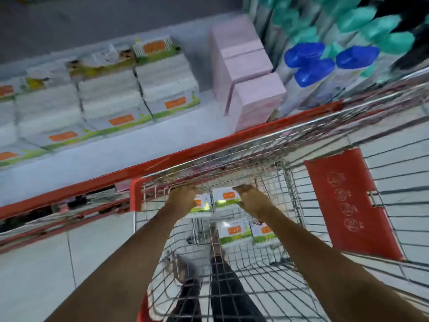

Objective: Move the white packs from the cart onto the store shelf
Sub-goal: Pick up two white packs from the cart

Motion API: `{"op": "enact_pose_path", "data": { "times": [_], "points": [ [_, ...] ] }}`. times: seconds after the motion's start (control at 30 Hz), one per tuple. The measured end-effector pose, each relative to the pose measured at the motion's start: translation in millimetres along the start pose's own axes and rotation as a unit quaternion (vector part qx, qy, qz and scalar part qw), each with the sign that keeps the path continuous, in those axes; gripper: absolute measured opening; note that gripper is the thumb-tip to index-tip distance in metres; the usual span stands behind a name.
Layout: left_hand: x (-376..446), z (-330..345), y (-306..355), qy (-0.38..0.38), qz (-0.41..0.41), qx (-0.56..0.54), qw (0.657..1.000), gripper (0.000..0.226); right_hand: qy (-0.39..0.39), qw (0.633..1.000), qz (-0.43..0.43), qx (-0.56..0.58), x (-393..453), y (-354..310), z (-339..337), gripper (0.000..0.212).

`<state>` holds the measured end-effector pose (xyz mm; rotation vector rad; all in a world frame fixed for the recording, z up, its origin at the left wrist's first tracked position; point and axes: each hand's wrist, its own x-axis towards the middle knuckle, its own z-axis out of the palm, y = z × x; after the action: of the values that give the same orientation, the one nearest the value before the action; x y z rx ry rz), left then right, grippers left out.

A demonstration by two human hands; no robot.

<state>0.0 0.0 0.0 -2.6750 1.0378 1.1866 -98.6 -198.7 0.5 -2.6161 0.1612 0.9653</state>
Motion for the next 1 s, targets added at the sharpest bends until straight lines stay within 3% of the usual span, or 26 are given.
{"op": "enact_pose_path", "data": {
  "times": [0.1,0.23,0.4,0.53,0.77,1.0],
  "points": [
    [21,23,-6,-0.004,-0.032,0.015,0.999,0.073,-0.013,1.000,-0.004,-0.011,30,10,16,0.069],
    [48,55,-19,-0.080,-0.052,0.032,0.995,0.094,-0.066,0.996,-0.015,-0.059,69,16,39,0.096],
    [50,55,-13,-0.068,-0.084,-0.007,0.994,0.099,-0.045,0.998,0.002,-0.048,78,11,39,0.086],
    [34,43,-6,-0.023,-0.088,-0.028,0.995,0.071,-0.023,1.000,0.013,0.005,62,4,26,0.057],
    [-27,5,-6,0.012,-0.092,-0.091,0.992,0.068,0.015,0.999,0.020,-0.022,-1,-21,-12,0.063],
    [-118,-58,-22,0.131,-0.060,-0.140,0.980,0.062,0.087,0.994,0.058,-0.027,-71,-71,-73,0.061]
  ]
}}
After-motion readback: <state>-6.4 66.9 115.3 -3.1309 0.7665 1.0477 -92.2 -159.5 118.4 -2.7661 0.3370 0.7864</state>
